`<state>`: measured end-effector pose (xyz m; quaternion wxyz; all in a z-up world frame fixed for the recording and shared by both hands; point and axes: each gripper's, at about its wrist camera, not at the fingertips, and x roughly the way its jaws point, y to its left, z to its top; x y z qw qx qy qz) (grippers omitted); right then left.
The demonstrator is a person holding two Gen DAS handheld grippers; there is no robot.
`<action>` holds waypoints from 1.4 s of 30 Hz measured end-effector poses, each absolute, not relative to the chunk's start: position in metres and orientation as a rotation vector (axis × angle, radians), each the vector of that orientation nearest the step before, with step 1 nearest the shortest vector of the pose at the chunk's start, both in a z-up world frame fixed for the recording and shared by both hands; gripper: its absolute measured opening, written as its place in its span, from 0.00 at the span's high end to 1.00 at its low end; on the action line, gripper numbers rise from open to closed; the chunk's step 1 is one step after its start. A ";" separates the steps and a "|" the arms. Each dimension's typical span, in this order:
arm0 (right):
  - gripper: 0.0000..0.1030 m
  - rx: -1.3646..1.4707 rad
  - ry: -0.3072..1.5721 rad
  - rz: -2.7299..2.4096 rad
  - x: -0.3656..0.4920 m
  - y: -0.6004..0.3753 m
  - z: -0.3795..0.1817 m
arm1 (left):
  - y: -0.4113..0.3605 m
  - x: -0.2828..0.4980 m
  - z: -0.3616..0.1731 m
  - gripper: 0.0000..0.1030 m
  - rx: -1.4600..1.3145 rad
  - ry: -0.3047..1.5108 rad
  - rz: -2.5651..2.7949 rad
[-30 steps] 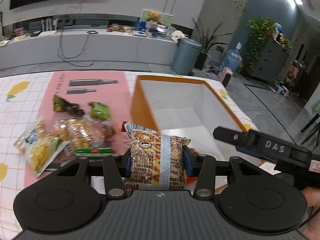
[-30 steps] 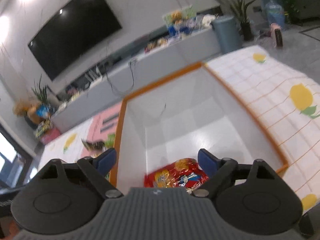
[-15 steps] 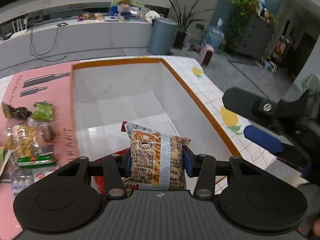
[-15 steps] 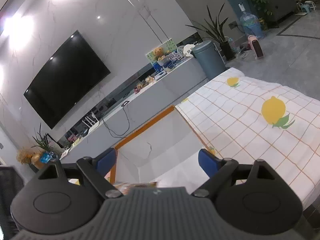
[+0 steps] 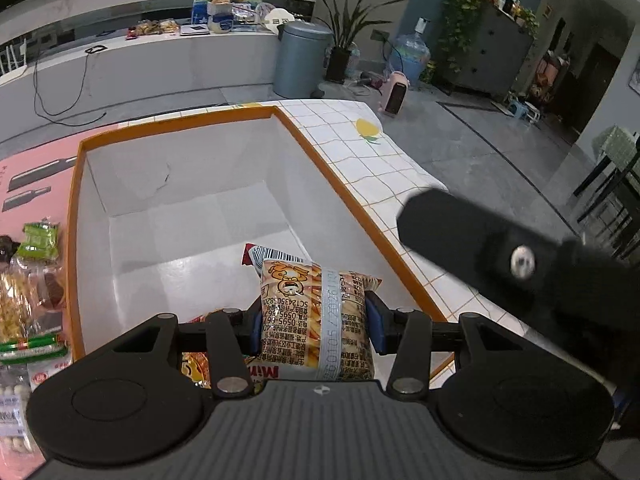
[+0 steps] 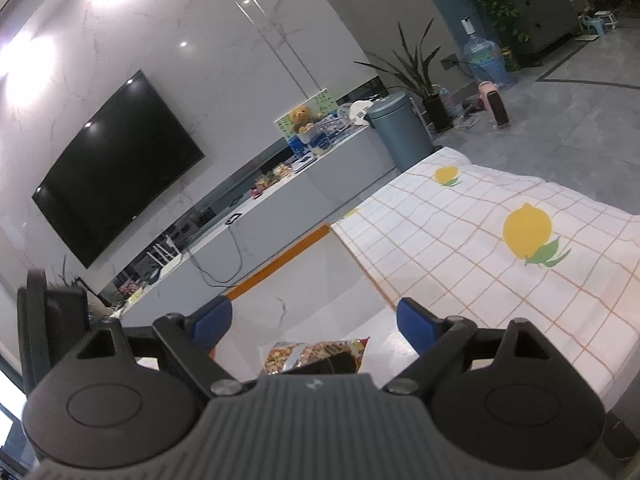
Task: Organize snacks
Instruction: 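Lower the wafer packet into the orange box and open the left gripper, then move both grippers back over the remaining snack pile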
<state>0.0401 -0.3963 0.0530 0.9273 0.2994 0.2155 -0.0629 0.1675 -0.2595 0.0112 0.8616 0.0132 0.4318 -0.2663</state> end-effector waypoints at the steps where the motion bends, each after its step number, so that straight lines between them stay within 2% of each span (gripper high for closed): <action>1: 0.15 0.612 0.438 -0.137 0.039 -0.397 0.054 | -0.262 0.169 0.012 0.48 0.042 0.894 -0.546; 5: 0.15 0.608 0.432 -0.156 0.038 -0.398 0.055 | -0.260 0.173 0.010 0.48 0.065 0.875 -0.498; 12: 0.15 0.584 0.433 -0.154 0.040 -0.394 0.055 | -0.256 0.185 -0.004 0.47 0.029 0.953 -0.484; 15: 0.15 0.588 0.437 -0.157 0.040 -0.395 0.055 | -0.253 0.188 -0.006 0.33 -0.023 0.982 -0.490; 17: 0.15 0.589 0.437 -0.162 0.040 -0.394 0.055 | -0.250 0.187 -0.003 0.19 -0.030 0.958 -0.479; 26: 0.14 0.579 0.427 -0.168 0.041 -0.389 0.055 | -0.225 0.170 0.027 0.17 -0.027 0.887 -0.449; 33: 0.14 0.548 0.415 -0.148 0.044 -0.383 0.055 | -0.167 0.137 0.051 0.16 -0.045 0.789 -0.371; 42: 0.14 0.436 0.324 0.018 0.044 -0.327 0.066 | -0.087 0.119 0.064 0.16 -0.053 0.767 -0.251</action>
